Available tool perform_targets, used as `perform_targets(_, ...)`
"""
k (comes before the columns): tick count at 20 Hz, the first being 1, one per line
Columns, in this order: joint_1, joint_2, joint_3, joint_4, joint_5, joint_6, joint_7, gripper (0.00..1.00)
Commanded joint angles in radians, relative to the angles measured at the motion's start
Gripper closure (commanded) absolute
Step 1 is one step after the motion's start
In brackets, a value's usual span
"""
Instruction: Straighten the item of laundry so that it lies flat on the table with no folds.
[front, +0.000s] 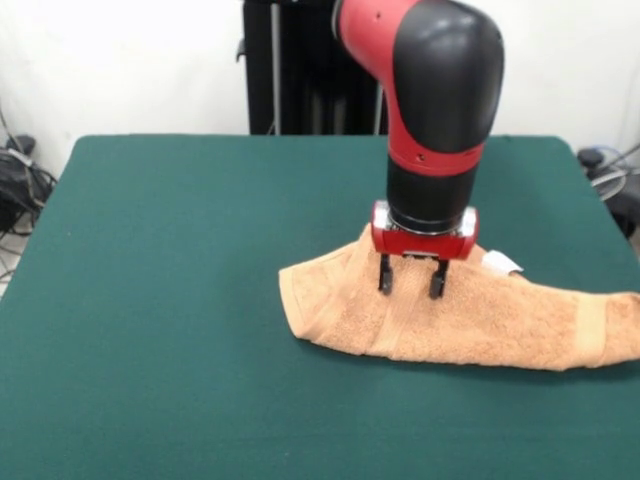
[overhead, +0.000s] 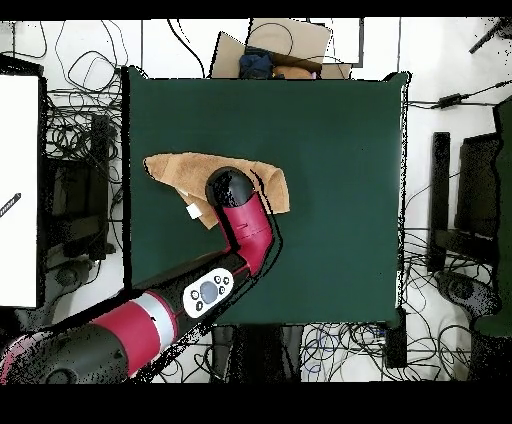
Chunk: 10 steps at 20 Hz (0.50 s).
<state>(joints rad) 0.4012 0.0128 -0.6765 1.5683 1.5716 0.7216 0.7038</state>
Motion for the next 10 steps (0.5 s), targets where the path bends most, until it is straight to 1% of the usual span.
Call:
perform_targets(1, -0.051, 0.019, 0.197, 0.080, -0.132, -0.002, 0.387, 0.00)
perform_targets(5, -0.078, 0.028, 0.193, 0.047, -0.232, 0.044, 0.475, 0.00)
perform_targets(7, -0.086, 0.024, 0.192, 0.043, -0.269, 0.059, 0.509, 0.00)
perform_targets(10, -0.093, 0.015, 0.197, 0.042, -0.299, 0.068, 0.544, 0.00)
